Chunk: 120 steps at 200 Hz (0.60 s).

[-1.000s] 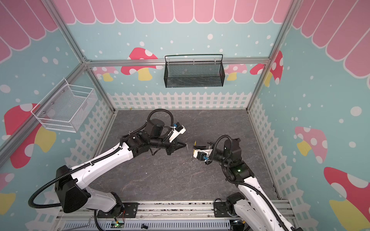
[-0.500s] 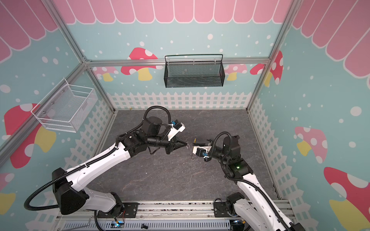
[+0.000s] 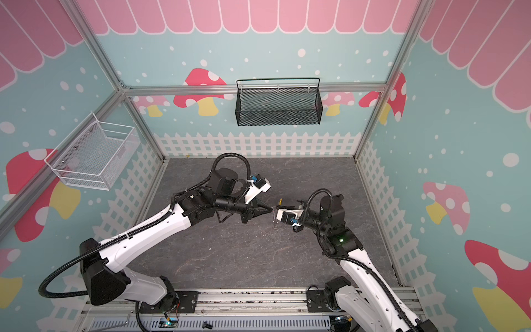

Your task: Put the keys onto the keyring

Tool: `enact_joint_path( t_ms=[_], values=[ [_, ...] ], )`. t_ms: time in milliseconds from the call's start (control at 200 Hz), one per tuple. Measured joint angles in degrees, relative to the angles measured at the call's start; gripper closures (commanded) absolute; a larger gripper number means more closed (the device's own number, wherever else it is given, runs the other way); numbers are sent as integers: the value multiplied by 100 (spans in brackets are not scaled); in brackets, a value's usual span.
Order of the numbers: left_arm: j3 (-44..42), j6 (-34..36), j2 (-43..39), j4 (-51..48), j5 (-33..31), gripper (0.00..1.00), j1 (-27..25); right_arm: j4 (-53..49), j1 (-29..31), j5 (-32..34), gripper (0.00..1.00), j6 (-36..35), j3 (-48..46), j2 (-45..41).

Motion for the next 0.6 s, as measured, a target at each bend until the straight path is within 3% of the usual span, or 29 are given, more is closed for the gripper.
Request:
enact_joint_path(
  t_ms=[600],
  values=[
    [7, 153, 2, -13, -728, 100, -151, -2, 0, -35, 100, 498, 94, 72]
  ],
)
